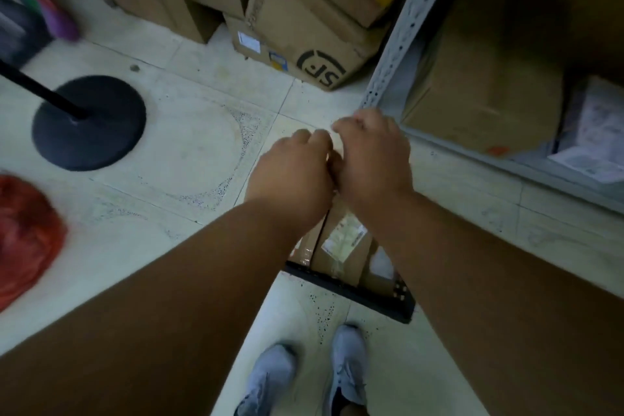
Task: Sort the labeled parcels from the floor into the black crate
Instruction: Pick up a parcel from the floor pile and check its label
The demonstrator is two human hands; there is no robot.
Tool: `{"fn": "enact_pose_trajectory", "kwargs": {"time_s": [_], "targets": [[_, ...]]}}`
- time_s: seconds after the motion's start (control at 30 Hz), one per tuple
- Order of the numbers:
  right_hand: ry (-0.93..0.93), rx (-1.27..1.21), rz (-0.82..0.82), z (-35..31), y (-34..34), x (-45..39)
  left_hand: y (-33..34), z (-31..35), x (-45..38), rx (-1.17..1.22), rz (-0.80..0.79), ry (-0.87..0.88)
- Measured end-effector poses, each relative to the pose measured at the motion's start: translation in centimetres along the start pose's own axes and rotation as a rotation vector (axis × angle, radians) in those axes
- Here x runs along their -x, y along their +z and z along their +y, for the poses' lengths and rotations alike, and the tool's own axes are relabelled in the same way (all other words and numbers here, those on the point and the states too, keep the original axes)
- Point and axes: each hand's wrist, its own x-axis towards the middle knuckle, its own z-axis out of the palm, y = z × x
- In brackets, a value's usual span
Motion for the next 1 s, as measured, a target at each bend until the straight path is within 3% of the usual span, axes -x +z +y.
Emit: {"fn": "enact_pose_trajectory", "kwargs": {"time_s": [0.1,0.23,0.4,0.67,0.83,1.0], "targets": [[-0.035,0.022,0.134,-3.3,-11.5,0.7,-9.6,4.7,1.0,0.086,0.124,0.018],[-0.010,0.003,0.263,-6.5,-24.6,5.4,-20.1,10.2,3.6,0.191,0.134,0.038],[0.038,0.054,0.437,-7.8,-36.1,11.2,-27.9,15.6,7.4,0.223,0.236,0.201],[0.278,-0.056,0.547,-2.5,-44.9,22.5,-32.4,27.5,10.8,0.217,0.221,0.536],[0.424,-0.073,0.760,5.2,-52.2,30.8,-33.3,41.3,12.9,0.200,0.222,0.762],[0.603,-0.008,0.879,14.9,-58.4,41.9,-28.9,57.0,18.3,0.282,0.186,0.945]]}}
